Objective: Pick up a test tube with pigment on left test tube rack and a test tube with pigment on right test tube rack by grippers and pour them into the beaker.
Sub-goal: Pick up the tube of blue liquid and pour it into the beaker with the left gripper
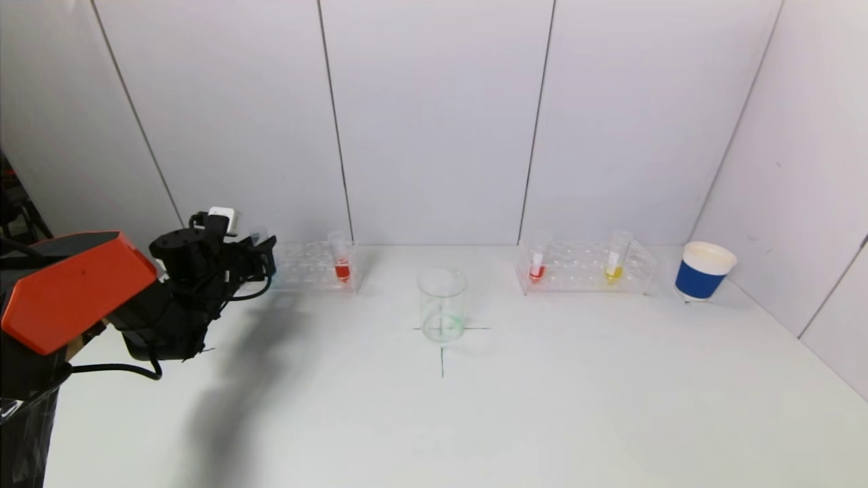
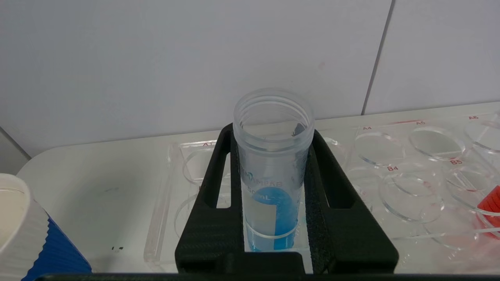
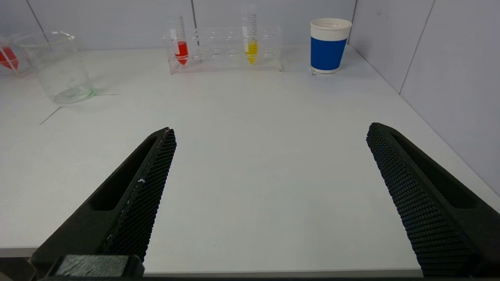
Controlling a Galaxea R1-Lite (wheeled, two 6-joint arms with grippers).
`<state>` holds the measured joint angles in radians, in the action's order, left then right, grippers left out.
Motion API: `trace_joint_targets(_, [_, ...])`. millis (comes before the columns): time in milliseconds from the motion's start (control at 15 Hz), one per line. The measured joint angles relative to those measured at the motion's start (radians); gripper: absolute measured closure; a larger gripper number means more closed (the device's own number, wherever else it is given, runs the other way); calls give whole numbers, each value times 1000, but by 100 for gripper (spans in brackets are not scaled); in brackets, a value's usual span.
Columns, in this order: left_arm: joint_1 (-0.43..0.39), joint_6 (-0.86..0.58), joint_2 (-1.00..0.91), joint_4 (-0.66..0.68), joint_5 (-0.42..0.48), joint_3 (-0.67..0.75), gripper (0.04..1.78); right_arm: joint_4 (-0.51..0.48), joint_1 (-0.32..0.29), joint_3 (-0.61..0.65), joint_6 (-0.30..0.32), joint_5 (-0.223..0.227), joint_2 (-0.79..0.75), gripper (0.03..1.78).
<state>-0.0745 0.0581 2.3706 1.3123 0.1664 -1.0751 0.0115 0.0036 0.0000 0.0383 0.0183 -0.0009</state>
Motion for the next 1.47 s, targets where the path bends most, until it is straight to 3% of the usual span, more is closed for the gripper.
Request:
trace_joint_targets(533, [1, 0, -176, -190, -1, -27, 136, 0, -1, 0, 0, 0, 0, 4])
trace_joint_targets(933, [14, 0, -379, -464, -6, -130, 136, 0, -1, 0, 0, 0, 0, 4])
trace_joint_targets(1467, [166, 43, -559, -902, 7, -425, 136, 0, 0, 0, 0, 0, 0, 4])
